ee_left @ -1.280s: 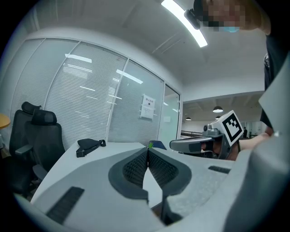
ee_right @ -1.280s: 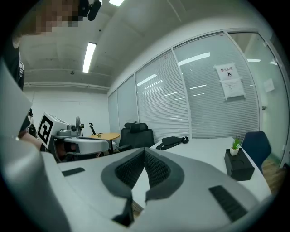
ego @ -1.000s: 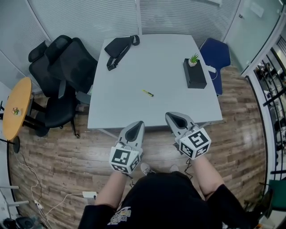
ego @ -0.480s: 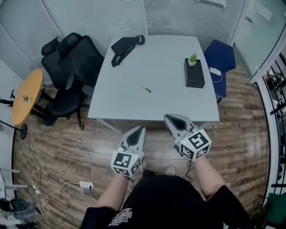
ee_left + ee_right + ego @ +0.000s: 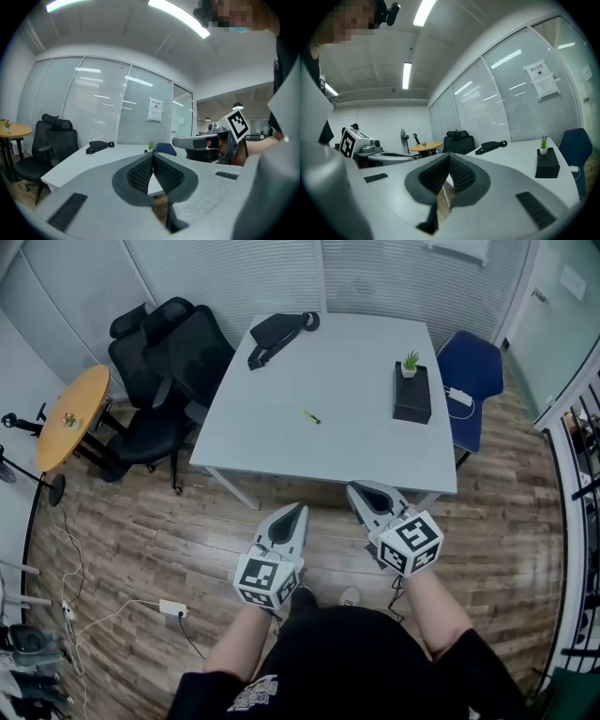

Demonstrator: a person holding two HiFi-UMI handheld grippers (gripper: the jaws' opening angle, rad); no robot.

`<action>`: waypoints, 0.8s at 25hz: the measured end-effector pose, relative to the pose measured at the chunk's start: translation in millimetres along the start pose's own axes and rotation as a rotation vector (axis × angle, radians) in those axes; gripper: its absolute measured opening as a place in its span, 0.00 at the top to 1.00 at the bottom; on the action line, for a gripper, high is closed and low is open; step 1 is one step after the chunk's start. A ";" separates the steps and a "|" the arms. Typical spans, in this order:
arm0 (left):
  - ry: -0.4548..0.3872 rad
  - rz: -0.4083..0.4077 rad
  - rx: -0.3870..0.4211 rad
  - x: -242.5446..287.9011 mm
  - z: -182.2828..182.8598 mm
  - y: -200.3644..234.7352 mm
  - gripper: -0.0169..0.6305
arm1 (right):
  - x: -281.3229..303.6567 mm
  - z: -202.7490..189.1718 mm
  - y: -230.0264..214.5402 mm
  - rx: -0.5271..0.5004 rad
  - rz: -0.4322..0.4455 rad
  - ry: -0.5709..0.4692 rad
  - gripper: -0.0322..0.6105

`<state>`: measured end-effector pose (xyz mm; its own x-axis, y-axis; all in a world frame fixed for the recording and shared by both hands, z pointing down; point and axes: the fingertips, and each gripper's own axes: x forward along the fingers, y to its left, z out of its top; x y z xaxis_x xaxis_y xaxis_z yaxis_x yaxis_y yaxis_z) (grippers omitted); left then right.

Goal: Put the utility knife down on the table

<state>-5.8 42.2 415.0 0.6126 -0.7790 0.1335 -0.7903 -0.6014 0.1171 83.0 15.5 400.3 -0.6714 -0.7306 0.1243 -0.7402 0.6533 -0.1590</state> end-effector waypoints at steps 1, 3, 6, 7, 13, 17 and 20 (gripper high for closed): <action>-0.002 0.003 -0.001 -2.1 -0.4 -2.3 0.97 | -2.6 -0.1 1.1 0.001 0.002 0.000 0.95; -0.006 0.008 -0.001 -6.6 -0.4 -6.3 0.97 | -7.6 -0.4 4.1 0.002 0.004 -0.002 0.95; -0.015 0.010 0.005 -12.3 0.6 -11.5 0.97 | -13.9 -1.4 8.8 -0.001 0.005 -0.006 0.95; -0.018 0.011 0.007 -13.6 1.4 -12.6 0.97 | -15.2 -1.4 10.1 -0.002 0.006 -0.006 0.95; -0.033 0.012 0.011 -18.4 7.8 -16.7 0.97 | -21.2 1.7 16.6 -0.009 0.009 -0.011 0.95; -0.035 0.010 0.016 -19.2 10.4 -20.0 0.97 | -24.2 3.7 17.5 -0.007 0.008 -0.017 0.95; -0.031 0.008 0.023 -17.1 10.8 -23.1 0.96 | -27.0 3.9 15.7 -0.007 0.007 -0.019 0.95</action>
<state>1.8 67.5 399.4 0.6062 -0.7886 0.1033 -0.7952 -0.5990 0.0939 89.6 44.7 390.7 -0.6757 -0.7298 0.1045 -0.7360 0.6595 -0.1530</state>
